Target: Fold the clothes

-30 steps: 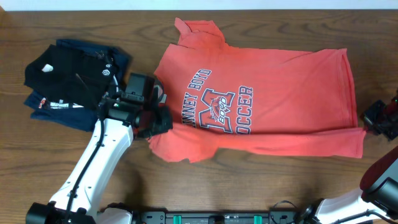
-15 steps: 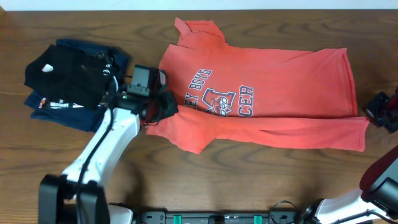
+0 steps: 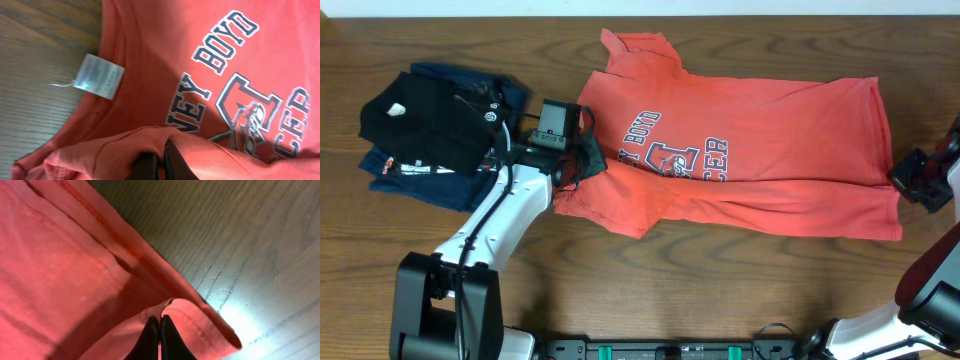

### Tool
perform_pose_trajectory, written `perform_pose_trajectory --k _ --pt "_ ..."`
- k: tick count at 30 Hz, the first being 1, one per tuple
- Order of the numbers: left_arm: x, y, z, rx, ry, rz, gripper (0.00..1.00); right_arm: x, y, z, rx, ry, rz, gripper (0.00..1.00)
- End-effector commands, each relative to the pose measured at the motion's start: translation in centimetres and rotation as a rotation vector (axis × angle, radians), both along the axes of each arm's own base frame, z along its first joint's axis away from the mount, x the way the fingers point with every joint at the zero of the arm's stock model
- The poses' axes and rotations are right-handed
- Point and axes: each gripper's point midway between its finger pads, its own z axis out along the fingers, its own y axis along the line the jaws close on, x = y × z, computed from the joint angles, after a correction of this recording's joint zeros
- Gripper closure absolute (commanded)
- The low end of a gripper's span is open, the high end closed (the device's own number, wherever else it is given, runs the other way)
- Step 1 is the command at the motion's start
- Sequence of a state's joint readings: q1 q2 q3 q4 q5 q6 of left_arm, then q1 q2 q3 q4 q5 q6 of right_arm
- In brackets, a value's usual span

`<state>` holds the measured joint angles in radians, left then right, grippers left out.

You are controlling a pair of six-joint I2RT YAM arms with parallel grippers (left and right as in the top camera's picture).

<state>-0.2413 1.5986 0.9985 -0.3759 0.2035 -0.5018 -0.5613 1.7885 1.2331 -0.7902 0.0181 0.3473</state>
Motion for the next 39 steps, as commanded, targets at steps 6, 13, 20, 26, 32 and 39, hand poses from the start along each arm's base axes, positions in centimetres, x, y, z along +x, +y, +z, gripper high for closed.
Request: perform_pose_trajectory --k 6,13,20,26,32,39 --pt "1.0 1.0 0.3 0.021 -0.028 0.089 0.93 0.1 -0.6 -0.9 -0.051 -0.011 0.0 0.99" --pt "0.9 1.0 0.2 0.023 -0.023 0.088 0.93 1.8 -0.9 -0.6 -0.055 -0.093 -0.016 0.99" --pt "0.7 1.1 0.1 0.025 -0.012 0.088 0.87 4.0 0.0 0.0 0.005 -0.201 0.024 0.74" --pt "-0.2 1.3 -0.4 0.036 0.027 0.087 0.73 0.9 1.9 -1.2 0.086 -0.069 0.021 0.79" --pt "-2.3 0.1 -1.0 -0.007 0.114 0.025 0.69 -1.8 2.7 -3.3 0.094 0.023 0.009 0.93" --pt "-5.0 -4.7 -1.0 0.001 0.105 -0.29 0.42 -3.0 3.5 -6.2 0.093 0.013 0.009 0.92"
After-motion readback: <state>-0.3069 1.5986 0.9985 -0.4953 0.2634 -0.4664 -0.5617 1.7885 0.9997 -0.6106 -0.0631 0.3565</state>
